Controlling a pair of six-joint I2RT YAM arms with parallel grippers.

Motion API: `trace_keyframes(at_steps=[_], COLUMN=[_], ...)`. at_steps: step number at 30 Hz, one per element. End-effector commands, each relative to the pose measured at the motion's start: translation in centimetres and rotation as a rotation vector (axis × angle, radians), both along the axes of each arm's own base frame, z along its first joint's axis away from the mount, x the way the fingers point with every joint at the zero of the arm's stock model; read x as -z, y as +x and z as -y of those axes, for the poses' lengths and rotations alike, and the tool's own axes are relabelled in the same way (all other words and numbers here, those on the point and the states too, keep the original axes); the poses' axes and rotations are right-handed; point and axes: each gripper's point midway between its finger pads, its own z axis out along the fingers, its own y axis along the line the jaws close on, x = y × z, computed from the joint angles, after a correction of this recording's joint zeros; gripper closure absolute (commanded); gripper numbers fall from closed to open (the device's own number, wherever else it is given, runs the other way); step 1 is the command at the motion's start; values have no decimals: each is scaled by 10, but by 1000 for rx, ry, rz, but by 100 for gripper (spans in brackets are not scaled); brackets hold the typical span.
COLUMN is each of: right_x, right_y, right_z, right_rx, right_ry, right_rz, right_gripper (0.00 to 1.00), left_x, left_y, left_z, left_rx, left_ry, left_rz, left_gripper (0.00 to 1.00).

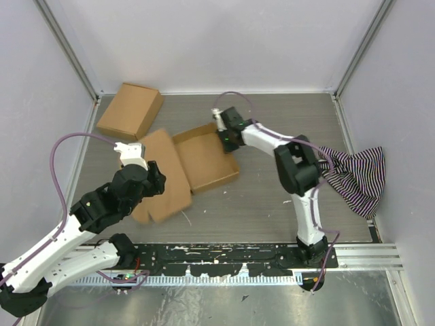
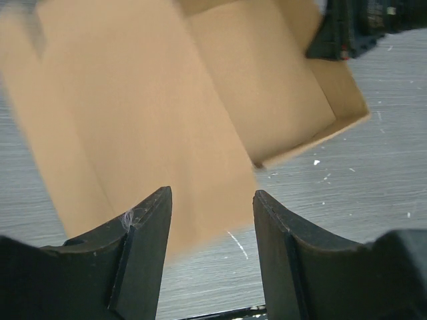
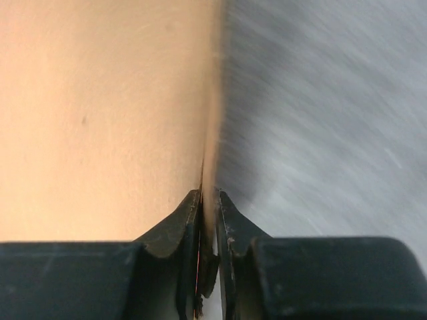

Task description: Fold the paper box

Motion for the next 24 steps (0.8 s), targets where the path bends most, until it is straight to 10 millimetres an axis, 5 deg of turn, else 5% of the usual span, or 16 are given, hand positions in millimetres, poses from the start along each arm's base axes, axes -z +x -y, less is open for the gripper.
trace_keyframes(at_steps=[1,3,6,12,17,24], right_x=[-43,-38,-32,-37,-68,-108], right_y=[-4,-37,-94,-198,-269,-259], right_z=[124,161,177,103,46,89], right_rx=[492,599,661,612,497,562], right_ry=[101,107,145,516,637,454], right_rz=[-15,-57,-106,-248,-259,-30], right_gripper=[81,80,74,44,29,26], left_x=[-5,-5,-6,-4,9,15], left_y=[3,5,6,5,-1,21], left_z=[21,27,35,51,53,29], left_rx=[47,63,87,127,127,-7], left_ry=[-91,-101,-111,-150,-167,-77], left_rz=[15,11,3,-33,-78,9], left_gripper=[42,42,43,43,42,32])
